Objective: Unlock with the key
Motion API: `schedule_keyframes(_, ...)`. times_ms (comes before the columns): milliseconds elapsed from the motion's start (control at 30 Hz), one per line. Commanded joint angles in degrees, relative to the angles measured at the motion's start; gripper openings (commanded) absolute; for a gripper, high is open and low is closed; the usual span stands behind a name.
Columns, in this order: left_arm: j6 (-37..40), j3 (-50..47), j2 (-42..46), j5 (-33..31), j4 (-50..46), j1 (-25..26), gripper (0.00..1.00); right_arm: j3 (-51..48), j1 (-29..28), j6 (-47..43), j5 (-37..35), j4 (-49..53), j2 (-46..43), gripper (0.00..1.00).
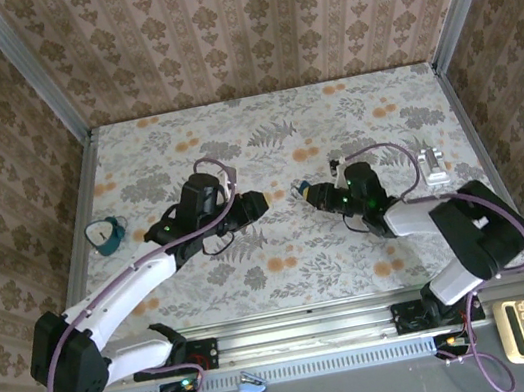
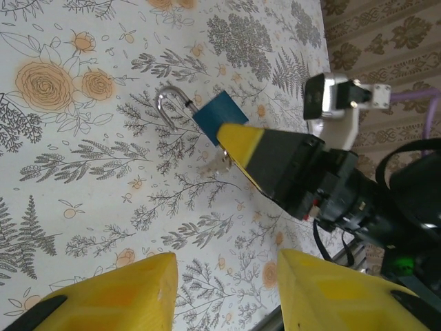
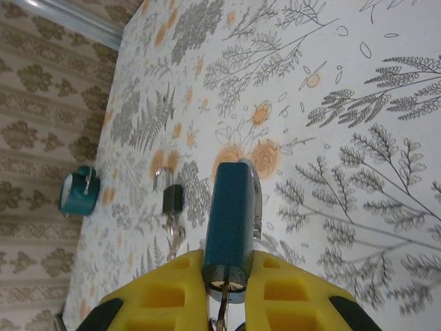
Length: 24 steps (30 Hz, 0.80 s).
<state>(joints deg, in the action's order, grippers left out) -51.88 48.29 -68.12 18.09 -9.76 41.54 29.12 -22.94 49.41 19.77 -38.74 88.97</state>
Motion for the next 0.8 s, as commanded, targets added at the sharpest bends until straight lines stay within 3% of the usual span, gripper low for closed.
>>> schedule_keyframes(0, -1.2, -0.7, 0.7, -0.6, 1.7, 0.2, 0.43, 3.5, 0.5, 5.5, 2.0, -9.5, 3.6, 0.02)
schedule_keyframes(233, -1.7, -1.1, 1.4, -1.0, 1.7, 0.3, 0.43, 7.5, 1.1, 11.7, 3.4, -10.6, 11.0, 0.03)
schedule_keyframes(767, -2.5, -0.9, 0.8, -0.9, 2.3, 0.3, 0.43, 7.8, 1.9, 13.7, 3.2, -6.6, 15.2, 0.07)
